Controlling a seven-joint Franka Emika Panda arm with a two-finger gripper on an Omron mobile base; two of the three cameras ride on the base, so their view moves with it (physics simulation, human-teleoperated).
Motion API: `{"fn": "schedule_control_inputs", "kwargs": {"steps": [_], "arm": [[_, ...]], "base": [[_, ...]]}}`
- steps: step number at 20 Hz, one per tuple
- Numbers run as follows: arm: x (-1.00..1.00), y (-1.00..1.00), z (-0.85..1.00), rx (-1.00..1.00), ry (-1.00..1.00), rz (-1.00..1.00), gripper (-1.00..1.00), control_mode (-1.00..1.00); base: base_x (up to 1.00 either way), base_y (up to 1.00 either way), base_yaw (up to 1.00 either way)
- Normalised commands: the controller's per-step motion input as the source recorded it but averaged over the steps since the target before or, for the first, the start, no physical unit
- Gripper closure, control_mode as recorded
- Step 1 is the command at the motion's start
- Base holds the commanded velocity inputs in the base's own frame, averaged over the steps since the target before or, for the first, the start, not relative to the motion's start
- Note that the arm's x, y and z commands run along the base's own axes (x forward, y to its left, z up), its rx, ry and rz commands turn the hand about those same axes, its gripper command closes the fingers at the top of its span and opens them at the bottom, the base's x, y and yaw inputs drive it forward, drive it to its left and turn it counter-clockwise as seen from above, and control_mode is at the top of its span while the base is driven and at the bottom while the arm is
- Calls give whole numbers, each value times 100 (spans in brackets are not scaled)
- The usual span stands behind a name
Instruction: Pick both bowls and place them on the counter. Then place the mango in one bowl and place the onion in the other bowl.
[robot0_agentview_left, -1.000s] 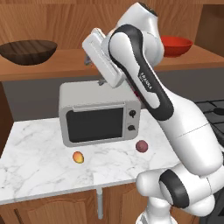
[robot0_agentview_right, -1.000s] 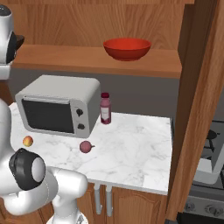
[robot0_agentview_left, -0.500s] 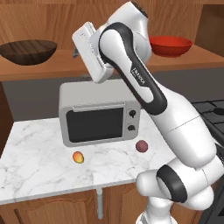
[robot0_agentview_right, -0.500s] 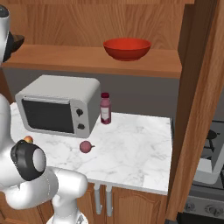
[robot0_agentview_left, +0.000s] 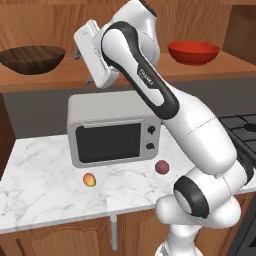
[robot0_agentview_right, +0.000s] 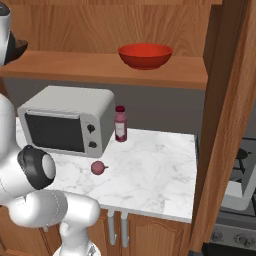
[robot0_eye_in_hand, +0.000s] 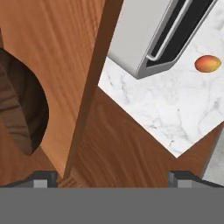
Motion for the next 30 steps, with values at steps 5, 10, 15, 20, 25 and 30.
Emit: {"fn": "schedule_control_inputs", "kwargs": {"steps": [5,10,15,20,25,30], "arm": [[37,28,0,-1,0,-1,-100,-100],[43,33,0,0,1,-3,-100,-100],[46,32,-3,-2,1,-4,-100,-100],[41,24,-1,-5,3,-3,-100,-100],[28,18,1,-10,2,-2,-100,-100],[17,16,0,-12,3,-3,-100,-100]], "base": [[0,0,0],[0,0,0],[0,0,0],[0,0,0],[0,0,0],[0,0,0]]}}
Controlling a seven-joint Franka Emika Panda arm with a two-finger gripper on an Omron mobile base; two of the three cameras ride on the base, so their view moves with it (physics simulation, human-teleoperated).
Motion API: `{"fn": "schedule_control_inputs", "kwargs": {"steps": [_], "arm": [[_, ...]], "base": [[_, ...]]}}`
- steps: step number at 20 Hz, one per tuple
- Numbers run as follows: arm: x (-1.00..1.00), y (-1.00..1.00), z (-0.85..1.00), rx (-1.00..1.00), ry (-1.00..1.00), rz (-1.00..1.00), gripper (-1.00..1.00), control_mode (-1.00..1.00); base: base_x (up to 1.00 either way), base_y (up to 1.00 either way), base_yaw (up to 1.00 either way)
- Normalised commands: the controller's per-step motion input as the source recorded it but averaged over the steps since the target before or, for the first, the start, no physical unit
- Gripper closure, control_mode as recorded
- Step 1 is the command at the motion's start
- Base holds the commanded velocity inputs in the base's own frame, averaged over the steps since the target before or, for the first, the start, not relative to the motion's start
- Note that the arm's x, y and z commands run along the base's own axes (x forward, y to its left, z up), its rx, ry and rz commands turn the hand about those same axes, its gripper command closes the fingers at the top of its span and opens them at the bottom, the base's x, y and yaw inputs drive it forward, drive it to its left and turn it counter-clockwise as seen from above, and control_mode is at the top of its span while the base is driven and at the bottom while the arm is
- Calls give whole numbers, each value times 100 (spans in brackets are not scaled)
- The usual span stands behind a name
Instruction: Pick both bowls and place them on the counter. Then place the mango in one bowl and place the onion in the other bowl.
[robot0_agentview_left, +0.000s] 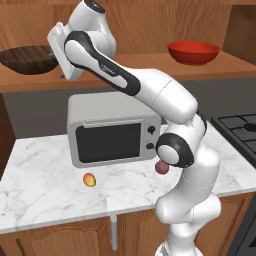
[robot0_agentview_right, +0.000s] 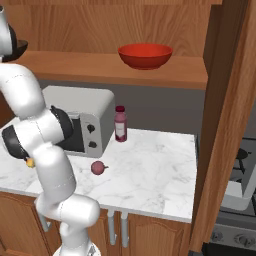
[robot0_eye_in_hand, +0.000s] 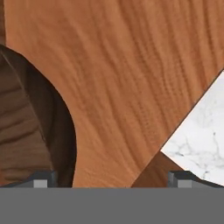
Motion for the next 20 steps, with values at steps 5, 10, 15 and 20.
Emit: {"fn": "schedule_control_inputs", "kwargs": {"steps": [5,10,15,20], "arm": [[24,12,0,-6,1,-3,-100,-100],[21,9,0,-1,3,-2,-100,-100],[18,2,0,0,0,0,-100,-100],[13,2,0,0,0,0,-100,-100]], "base": [[0,0,0],[0,0,0],[0,0,0],[0,0,0]]}}
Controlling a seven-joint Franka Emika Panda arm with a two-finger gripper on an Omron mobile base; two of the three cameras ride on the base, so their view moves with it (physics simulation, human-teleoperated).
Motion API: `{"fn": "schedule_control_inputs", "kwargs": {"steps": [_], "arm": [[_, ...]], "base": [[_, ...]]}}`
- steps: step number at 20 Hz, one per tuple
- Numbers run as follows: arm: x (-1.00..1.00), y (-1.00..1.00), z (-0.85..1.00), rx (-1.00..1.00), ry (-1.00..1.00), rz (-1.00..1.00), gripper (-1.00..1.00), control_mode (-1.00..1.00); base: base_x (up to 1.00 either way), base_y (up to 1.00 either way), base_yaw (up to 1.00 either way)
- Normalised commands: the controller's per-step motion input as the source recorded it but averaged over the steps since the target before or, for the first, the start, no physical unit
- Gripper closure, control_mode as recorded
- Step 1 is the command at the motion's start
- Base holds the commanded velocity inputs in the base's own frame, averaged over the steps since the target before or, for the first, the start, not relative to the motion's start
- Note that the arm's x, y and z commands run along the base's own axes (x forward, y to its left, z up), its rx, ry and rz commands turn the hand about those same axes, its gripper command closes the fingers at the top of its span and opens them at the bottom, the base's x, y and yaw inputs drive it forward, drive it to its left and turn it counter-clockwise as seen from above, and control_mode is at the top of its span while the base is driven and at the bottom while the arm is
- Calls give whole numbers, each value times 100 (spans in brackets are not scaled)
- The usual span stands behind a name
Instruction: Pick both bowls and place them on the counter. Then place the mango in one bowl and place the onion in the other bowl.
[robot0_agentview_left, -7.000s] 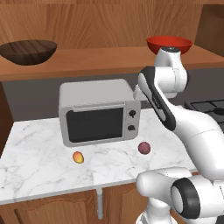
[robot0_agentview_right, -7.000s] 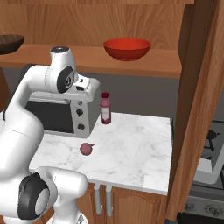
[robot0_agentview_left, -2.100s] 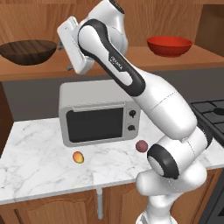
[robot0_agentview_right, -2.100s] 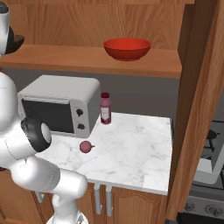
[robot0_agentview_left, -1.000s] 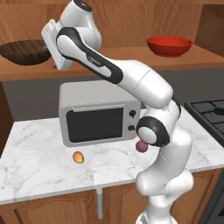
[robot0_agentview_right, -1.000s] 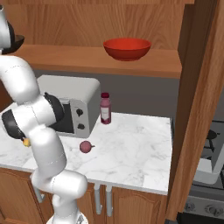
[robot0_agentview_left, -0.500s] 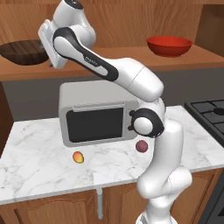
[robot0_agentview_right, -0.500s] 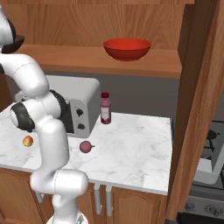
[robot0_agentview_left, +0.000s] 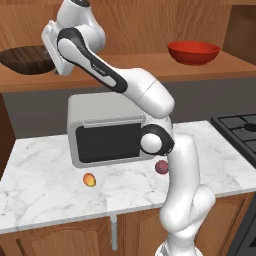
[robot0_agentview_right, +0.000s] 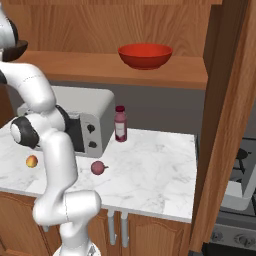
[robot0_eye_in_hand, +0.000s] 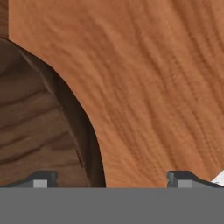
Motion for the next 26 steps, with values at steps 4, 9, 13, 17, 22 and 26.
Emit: {"fn": "schedule_control_inputs", "kwargs": {"steps": [4,9,13,17,22,26], "arm": [[4,0,-1,0,0,0,-100,-100],[2,1,-7,0,0,0,100,-100],[0,4,-13,0,1,0,100,-100],[-4,-4,-13,2,3,0,100,-100],[-21,-11,-7,6,0,0,100,-100],[-38,-9,0,10,0,0,100,-100]], "base": [[0,0,0],[0,0,0],[0,0,0],[0,0,0],[0,0,0],[0,0,0]]}}
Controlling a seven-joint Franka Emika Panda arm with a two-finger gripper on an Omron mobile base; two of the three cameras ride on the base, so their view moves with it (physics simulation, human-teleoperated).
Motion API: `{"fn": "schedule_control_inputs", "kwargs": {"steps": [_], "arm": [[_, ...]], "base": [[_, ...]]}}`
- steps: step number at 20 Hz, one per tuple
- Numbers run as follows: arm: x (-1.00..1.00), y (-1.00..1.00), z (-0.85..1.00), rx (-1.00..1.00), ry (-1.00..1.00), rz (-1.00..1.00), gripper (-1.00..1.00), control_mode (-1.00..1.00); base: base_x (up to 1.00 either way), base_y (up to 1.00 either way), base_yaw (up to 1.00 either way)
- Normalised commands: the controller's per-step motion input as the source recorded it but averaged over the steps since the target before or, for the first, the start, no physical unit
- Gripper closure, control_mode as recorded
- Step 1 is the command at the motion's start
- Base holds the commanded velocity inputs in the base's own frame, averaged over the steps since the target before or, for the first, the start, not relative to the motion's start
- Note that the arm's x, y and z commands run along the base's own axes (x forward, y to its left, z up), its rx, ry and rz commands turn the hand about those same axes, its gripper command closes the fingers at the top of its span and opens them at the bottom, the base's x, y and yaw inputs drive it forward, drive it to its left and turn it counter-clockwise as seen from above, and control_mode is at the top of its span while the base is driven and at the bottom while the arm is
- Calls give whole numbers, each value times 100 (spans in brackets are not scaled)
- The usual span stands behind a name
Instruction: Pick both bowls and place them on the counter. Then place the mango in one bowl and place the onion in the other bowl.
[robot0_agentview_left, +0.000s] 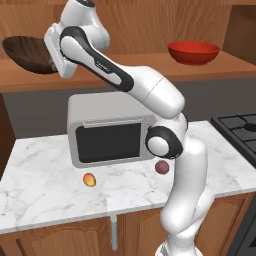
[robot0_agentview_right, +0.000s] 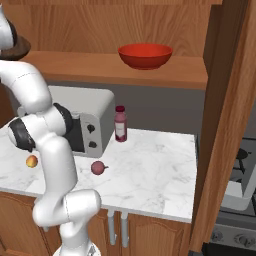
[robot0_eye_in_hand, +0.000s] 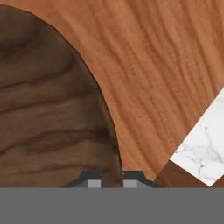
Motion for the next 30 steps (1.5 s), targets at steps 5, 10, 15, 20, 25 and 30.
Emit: {"fn": "schedule_control_inputs", "kwargs": {"steps": [5,10,15,20,25,30], "arm": [[-50,-1,5,13,-1,0,100,-100],[-67,-7,1,10,-10,0,100,-100],[-77,-16,-2,6,-12,0,100,-100],[-74,-33,-11,4,-8,-3,100,-100],[-65,-51,-14,3,-1,-8,100,-100],[-65,-57,-11,3,0,-1,100,-100]], "base": [[0,0,0],[0,0,0],[0,0,0],[0,0,0],[0,0,0],[0,0,0]]}}
